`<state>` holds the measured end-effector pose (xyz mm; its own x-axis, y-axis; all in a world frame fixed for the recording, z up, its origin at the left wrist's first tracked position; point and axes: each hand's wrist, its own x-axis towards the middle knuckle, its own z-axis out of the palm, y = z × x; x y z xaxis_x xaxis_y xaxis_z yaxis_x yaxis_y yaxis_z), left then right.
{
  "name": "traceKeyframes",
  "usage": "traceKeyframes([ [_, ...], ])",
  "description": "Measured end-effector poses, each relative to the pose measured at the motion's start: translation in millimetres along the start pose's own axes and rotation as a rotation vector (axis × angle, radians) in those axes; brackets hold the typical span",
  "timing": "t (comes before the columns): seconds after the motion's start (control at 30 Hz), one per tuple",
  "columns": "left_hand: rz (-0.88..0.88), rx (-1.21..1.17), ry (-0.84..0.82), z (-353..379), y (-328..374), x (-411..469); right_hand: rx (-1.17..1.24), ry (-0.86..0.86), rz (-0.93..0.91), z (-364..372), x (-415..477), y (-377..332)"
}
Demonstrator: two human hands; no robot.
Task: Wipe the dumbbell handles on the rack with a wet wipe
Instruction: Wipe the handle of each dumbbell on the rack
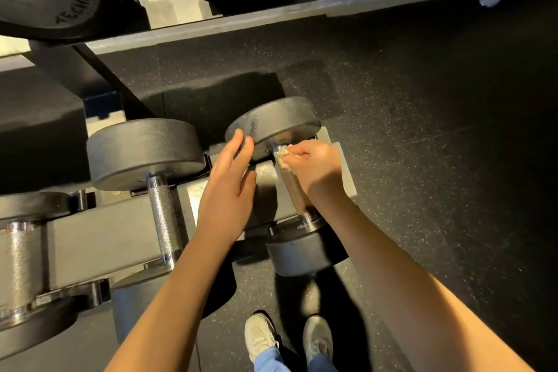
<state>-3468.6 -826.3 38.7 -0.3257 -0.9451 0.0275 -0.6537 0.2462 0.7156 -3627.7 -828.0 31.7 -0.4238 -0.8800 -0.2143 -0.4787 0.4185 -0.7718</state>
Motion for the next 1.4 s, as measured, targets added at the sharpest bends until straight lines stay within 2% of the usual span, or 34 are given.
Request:
traceKeyframes([
  [0.07, -0.012, -0.018, 0.010, 1.1, 1.0, -1.3, -0.055, -0.070, 0.029, -5.5, -11.9, 8.0],
  [0.17, -0.037, -0.046, 0.029, 5.6, 5.4, -2.2, -0.114, -0.149, -0.025, -14.7, -31.1, 19.2],
  [0.3, -0.044, 0.001, 0.026, 11.8, 9.8, -2.9, -0.124, -0.058, -0.033, -4.5, -12.0, 9.6],
  [0.43, -0.024, 0.057, 0.026, 10.1, 8.8, -3.4, -0.008, 0.086, -0.126, 8.6, 2.4, -1.8],
  [0.5, -0.029, 0.054, 0.028, 10.6, 9.3, -4.9, -0.009, 0.037, -0.101, 4.5, 0.1, 0.9],
  [0.63, -0.035, 0.069, 0.047, 15.3, 11.2, -7.6, -0.177, -0.190, 0.060, -18.3, -18.6, 14.0],
  [0.73, -0.026, 0.096, 0.063, 17.3, 11.6, -7.8, -0.172, -0.206, 0.029, -22.3, -26.2, 13.6],
  [0.9, -0.017, 0.110, 0.070, 18.5, 11.9, -9.2, -0.147, -0.106, -0.085, -11.0, -11.9, -2.2],
  [1.0, -0.030, 0.099, 0.077, 21.2, 12.5, -10.1, -0.161, -0.186, -0.007, -17.1, -21.9, 6.5],
  [1.13, -0.056, 0.039, 0.073, 23.9, 14.1, -15.1, -0.436, -0.374, 0.117, -29.8, -34.8, 14.2],
  [1.2, -0.071, -0.004, 0.090, 25.9, 16.3, -22.7, -0.473, -0.387, 0.098, -33.0, -36.8, 13.7],
  [1.23, -0.078, -0.009, 0.087, 27.1, 17.5, -27.4, -0.450, -0.355, 0.069, -33.8, -38.3, 13.9],
  [1.3, -0.081, -0.029, 0.044, 31.3, 19.6, -37.2, -0.257, -0.274, 0.005, -36.0, -45.8, 16.4],
  [1.4, -0.165, -0.265, -0.044, 35.3, 25.0, -43.8, 0.012, -0.251, -0.022, -39.3, -57.0, 16.8],
])
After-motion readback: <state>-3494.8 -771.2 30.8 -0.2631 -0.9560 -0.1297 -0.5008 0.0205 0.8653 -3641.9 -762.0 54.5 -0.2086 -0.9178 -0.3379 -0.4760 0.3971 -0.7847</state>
